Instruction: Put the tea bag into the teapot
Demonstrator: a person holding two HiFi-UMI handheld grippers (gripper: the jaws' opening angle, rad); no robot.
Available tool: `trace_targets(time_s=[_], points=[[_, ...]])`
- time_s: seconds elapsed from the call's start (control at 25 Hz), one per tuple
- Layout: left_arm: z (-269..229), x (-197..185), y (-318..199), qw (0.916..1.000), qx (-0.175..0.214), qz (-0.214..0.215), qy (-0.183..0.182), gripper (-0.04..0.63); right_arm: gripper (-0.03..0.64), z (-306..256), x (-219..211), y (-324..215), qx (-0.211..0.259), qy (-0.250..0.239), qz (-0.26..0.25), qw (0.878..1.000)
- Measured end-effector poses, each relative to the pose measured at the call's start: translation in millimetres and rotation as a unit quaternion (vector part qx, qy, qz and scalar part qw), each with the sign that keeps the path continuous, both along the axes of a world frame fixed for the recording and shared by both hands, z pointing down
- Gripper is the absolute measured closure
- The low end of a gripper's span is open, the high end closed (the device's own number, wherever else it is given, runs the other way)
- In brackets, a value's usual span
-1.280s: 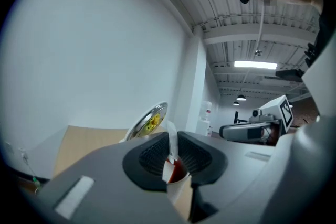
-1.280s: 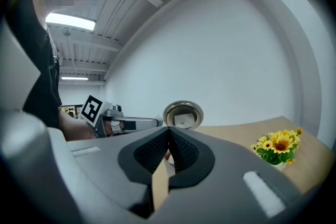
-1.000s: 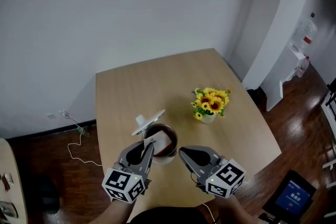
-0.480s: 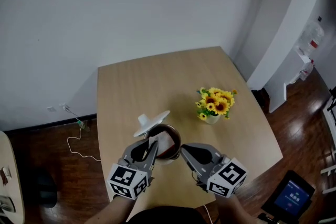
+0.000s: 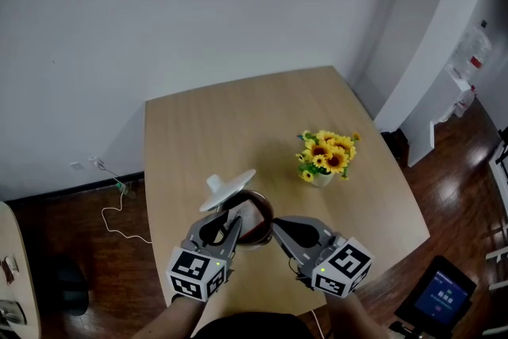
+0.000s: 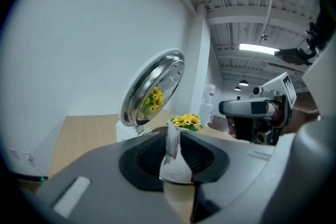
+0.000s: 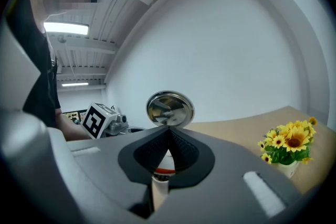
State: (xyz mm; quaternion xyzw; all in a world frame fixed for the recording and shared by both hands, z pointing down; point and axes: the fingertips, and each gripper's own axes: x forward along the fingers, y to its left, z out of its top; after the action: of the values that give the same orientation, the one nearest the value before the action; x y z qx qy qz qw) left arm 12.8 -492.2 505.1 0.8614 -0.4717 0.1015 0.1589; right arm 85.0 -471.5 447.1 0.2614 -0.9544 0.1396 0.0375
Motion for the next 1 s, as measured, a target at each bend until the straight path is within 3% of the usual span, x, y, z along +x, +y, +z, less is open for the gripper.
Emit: trace_targets(time_s=[0.2,0.28,0.52,0.6,0.76,1.0], points=[[2.7,-1.4,-0.2,1.0,0.0,0.003,-0.006,0.483,0.615,0.4,-0.1,-0.2,0.0,0.002,-0.001,1.0],[3.8,-1.2,0.1,1.0,-0.001,0.004,-0.007,0.439,0.615,1.0,0.9,-0.4,0.0,0.003,0.0,1.0],[-1.8,-4.6,8.0,0.9999,0.012,0.004,-0.008,0.442,0.615,0.8,3.5,-1.9,0.002,0.005,0.006,1.0],[-10.0,-4.3,14.5,0.9994,0.032,0.012,-0.009,0.465,0.615,-0.4,4.3,-1.5,0.003,0.004,0.008,1.0],[-31.1,-6.0,24.8,0.998,0.061,0.016,0.009,0.591,0.615,-7.4,9.2,-3.5,0.011,-0.005,0.022,1.0],[-67.9,-30.0,77.1,0.9964,0.074,0.019,0.039,0.592,0.615,-33.3,-0.8,45.8,0.037,0.002,0.034,0.999]])
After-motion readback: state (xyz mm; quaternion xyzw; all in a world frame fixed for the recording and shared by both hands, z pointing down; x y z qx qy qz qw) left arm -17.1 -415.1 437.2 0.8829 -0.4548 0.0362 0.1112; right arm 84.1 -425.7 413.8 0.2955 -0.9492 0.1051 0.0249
